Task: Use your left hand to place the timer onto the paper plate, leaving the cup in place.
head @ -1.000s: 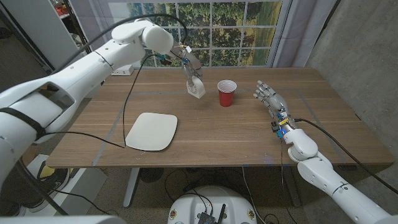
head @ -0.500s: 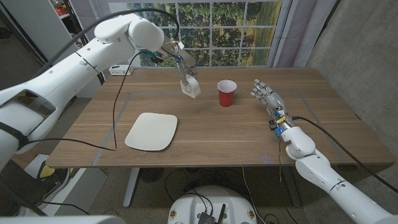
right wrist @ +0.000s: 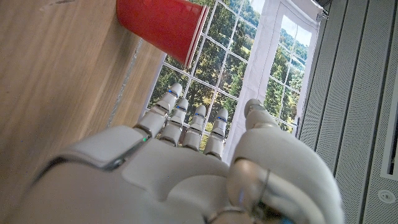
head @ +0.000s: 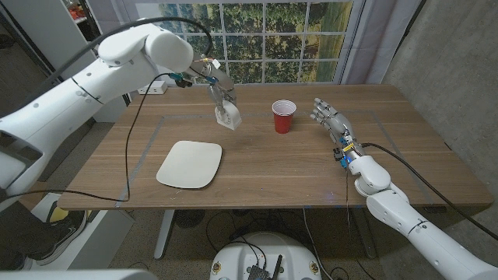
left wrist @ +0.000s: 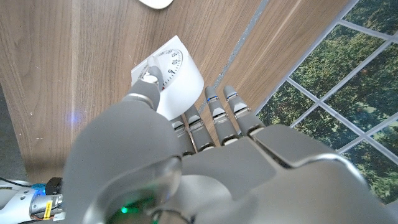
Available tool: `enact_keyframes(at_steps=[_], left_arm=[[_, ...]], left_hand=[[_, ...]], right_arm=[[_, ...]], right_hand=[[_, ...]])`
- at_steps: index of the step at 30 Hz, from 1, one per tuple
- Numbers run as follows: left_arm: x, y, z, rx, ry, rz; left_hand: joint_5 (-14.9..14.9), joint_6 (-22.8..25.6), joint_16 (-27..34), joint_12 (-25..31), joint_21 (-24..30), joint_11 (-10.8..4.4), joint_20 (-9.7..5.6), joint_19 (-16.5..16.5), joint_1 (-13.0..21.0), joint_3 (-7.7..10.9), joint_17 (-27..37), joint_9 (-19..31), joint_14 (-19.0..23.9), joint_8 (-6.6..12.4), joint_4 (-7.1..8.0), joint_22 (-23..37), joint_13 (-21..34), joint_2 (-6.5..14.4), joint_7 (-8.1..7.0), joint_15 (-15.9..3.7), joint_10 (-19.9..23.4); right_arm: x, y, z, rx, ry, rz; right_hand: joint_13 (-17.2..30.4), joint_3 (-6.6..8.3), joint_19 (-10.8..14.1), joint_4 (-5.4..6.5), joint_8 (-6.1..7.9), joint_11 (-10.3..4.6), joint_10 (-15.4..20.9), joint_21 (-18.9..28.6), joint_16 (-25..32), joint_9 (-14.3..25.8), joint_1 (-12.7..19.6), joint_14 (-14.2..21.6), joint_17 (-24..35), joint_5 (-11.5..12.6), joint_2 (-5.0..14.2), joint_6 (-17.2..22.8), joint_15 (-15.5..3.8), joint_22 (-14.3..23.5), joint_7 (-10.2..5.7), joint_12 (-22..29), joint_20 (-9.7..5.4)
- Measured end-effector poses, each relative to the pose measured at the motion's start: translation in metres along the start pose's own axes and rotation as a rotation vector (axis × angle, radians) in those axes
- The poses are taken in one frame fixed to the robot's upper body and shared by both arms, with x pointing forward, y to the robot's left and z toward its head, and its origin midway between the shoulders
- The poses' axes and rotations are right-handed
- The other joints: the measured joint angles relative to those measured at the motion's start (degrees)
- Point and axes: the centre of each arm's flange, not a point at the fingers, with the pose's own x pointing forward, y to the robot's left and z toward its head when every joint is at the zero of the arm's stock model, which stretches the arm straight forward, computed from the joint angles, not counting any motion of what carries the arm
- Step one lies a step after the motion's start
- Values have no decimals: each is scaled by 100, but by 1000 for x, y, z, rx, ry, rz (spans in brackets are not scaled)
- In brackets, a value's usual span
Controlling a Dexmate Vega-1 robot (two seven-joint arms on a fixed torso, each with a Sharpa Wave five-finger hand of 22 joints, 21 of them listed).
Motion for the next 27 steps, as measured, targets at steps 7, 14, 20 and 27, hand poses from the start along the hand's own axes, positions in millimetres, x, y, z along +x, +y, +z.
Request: enact_keyframes(at_steps=[7,14,20,27], left_arm=[[-9,-14,1,-7,40,-21],[-11,-28,2,-16,81,-46],[-11,-42,4,-34,104,-70],[-8,-59,6,-62,126,-102]], left_hand=[[0,32,0,-1,0,-1,0,0,-23,0,0,-2,0,-3,0,0,3,-7,-32,0,0],[-1,45,0,-6,0,-4,0,0,-37,0,-1,-10,-22,20,0,0,5,7,-46,22,-2],[-1,59,0,-19,0,-30,0,0,-37,0,-1,-14,-45,20,0,0,190,6,-60,0,-28],[-1,59,0,-32,0,-36,7,-7,-59,0,-1,-13,-44,20,0,0,326,-16,-61,0,-34]], right_arm=[[7,-1,0,-8,0,14],[15,-2,0,-10,1,27],[21,-3,-2,-9,4,38],[28,-4,-2,-9,4,46]], right_hand=[[0,0,0,0,0,0,0,0,0,0,0,0,0,0,0,0,0,0,0,0,0],[0,0,0,0,0,0,0,0,0,0,0,0,0,0,0,0,0,0,0,0,0],[-1,0,0,0,0,0,0,0,0,0,0,0,0,0,0,0,0,0,0,0,0],[-1,0,0,0,0,0,0,0,0,0,-24,0,0,0,24,0,0,0,0,0,0]])
